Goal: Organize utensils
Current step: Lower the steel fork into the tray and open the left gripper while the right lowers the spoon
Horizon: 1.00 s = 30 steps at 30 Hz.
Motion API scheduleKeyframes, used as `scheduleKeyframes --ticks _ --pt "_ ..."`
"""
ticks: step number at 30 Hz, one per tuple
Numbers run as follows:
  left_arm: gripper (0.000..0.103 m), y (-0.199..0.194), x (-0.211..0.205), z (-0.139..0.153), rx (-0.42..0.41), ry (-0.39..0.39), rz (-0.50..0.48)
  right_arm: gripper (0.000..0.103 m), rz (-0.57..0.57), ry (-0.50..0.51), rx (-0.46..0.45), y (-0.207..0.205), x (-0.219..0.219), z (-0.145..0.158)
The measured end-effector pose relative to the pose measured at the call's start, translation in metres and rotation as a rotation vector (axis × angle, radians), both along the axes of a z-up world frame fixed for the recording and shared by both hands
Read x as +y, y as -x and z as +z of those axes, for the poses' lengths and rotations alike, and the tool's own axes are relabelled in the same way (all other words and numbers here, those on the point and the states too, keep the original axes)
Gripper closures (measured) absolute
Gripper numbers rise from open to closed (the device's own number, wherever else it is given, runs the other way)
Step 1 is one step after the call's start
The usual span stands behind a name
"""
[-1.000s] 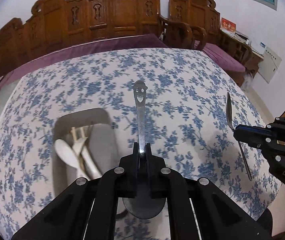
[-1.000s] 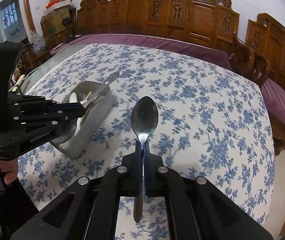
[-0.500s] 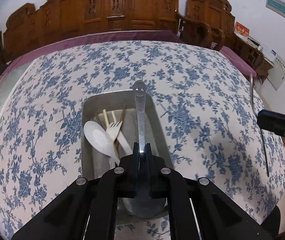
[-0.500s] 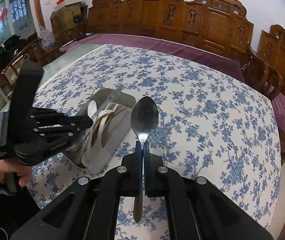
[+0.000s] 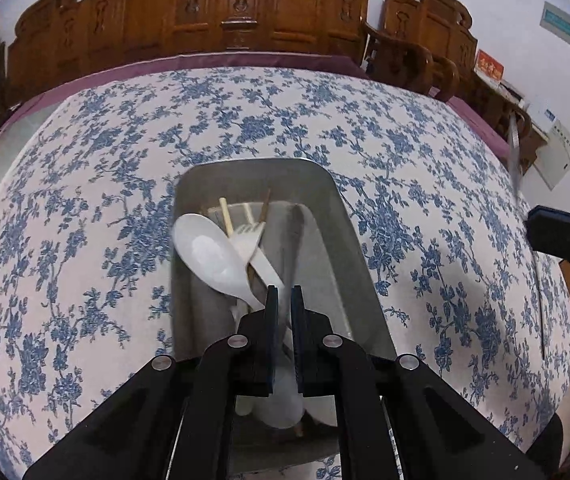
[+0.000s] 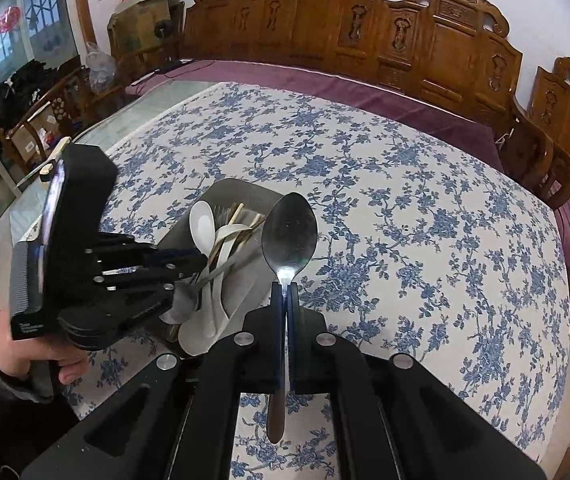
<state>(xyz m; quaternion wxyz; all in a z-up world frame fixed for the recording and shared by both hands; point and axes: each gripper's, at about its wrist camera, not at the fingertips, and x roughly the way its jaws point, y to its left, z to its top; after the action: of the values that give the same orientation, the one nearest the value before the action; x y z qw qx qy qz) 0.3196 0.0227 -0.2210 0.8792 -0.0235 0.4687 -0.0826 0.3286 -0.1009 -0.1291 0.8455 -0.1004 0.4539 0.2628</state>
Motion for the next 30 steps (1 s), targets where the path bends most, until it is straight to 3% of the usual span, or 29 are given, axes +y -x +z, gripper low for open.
scheduleKeyframes --ticks 6,16,30 --pt "0.097 0.011 0.026 0.013 -0.048 0.024 0.038 0.100 0.023 -0.002 0.010 -0.004 0.025 -0.007" --pt "0.097 0.014 0.067 0.030 -0.120 -0.017 0.095 0.100 0.070 -0.013 0.031 -0.015 0.075 -0.025" --pt "0.097 0.014 0.091 0.034 -0.142 -0.002 0.122 0.102 0.061 -0.037 0.062 -0.033 0.107 -0.055"
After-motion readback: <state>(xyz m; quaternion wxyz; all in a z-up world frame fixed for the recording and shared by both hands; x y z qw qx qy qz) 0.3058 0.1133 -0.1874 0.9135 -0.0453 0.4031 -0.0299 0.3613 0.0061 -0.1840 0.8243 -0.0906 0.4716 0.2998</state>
